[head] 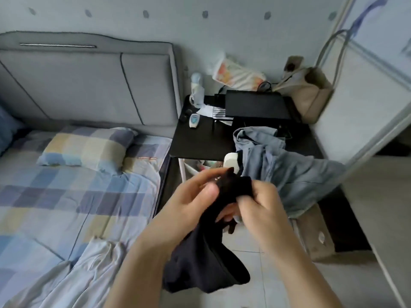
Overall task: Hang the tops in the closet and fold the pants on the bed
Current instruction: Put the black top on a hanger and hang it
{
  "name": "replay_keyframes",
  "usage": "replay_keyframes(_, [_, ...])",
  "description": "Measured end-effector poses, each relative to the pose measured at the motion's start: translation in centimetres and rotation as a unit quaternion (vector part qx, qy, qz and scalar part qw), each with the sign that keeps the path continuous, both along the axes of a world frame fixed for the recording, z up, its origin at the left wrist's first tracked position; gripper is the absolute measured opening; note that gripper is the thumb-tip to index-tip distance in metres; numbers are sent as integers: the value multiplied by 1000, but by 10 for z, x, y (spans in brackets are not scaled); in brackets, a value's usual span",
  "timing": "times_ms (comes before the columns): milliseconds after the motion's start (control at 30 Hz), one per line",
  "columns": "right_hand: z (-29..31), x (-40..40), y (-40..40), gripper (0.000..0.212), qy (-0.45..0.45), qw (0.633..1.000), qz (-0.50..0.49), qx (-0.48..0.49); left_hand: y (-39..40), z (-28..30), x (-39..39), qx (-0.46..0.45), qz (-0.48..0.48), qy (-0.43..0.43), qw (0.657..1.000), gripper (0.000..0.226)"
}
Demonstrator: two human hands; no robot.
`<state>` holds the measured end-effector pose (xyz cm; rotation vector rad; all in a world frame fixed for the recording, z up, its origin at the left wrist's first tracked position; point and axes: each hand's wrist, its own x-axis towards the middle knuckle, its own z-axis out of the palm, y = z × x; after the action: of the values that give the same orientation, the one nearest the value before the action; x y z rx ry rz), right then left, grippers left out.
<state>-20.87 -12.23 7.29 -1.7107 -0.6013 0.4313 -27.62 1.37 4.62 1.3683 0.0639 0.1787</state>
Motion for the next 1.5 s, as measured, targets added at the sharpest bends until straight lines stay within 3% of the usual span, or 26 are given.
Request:
replay_keyframes(33, [4, 9, -10, 24, -10, 1000, 0, -25, -11, -2, 6, 27, -38, -14, 999, 44])
replay_keyframes(100, [15, 28, -31, 33, -35, 995, -9, -92, -31, -5, 23, 87, -64, -21, 994, 47])
replay_keyframes(267, [27, 58, -75, 25, -99, 972, -103, -186, -87, -14, 63, 257, 51, -3, 965, 34])
replay_keyframes(367, [27, 73, -105, 24, -133, 961, -165, -176, -120, -24, 91, 325, 153, 0, 933, 31])
replay_keyframes(467, [31, 92, -138, 20, -129, 961, -217, -115, -144, -48, 116, 379, 214, 22, 900, 42])
replay_keyframes(533, [33, 103, -160, 19, -107, 956, -270, -50, -154, -74, 127, 472, 163, 114, 859, 38])
replay_keyframes(600, [36, 115, -181, 16, -84, 937, -338, 17, -159, -96, 133, 532, 33, 273, 801, 45])
replay_keyframes(667, [37, 129, -206, 18, -89, 911, -399, 51, -165, -101, 146, 497, -46, 382, 778, 23])
replay_keyframes(700, [34, 135, -217, 21, -82, 901, -421, 59, -167, -98, 152, 438, -63, 416, 794, 10])
replay_keyframes(767, [25, 147, -240, 24, -54, 884, -462, 50, -167, -90, 169, 285, -84, 453, 841, 11])
replay_keyframes(900, [13, 159, -281, 17, -13, 846, -530, 57, -165, -72, 200, -48, -64, 359, 930, 19])
replay_keyframes(933, [11, 160, -289, 13, -6, 839, -541, 59, -169, -66, 208, -151, -48, 324, 933, 22])
replay_keyframes(1000, [7, 163, -304, 2, -2, 833, -552, 40, -184, -54, 226, -303, -41, 288, 907, 31])
replay_keyframes(1067, [-2, 163, -322, 22, -10, 837, -543, -68, -204, -38, 244, -384, -70, 277, 878, 33])
replay_keyframes(1167, [-12, 156, -342, 20, -20, 867, -414, -278, -224, -11, 275, -433, -135, 266, 851, 21])
replay_keyframes(1267, [-28, 148, -350, 33, 87, 899, -318, -288, -250, 18, 301, -381, -220, 274, 855, 14])
replay_keyframes(1367, [-52, 146, -352, 37, 120, 858, -342, -363, -280, 31, 321, -299, -235, 289, 878, 13])
replay_keyframes(1433, [-62, 150, -347, 30, 115, 833, -409, -354, -291, 35, 336, -253, -262, 303, 880, 24])
replay_keyframes(1500, [-63, 158, -345, 31, 186, 826, -491, -207, -294, 40, 354, -182, -270, 302, 896, 25])
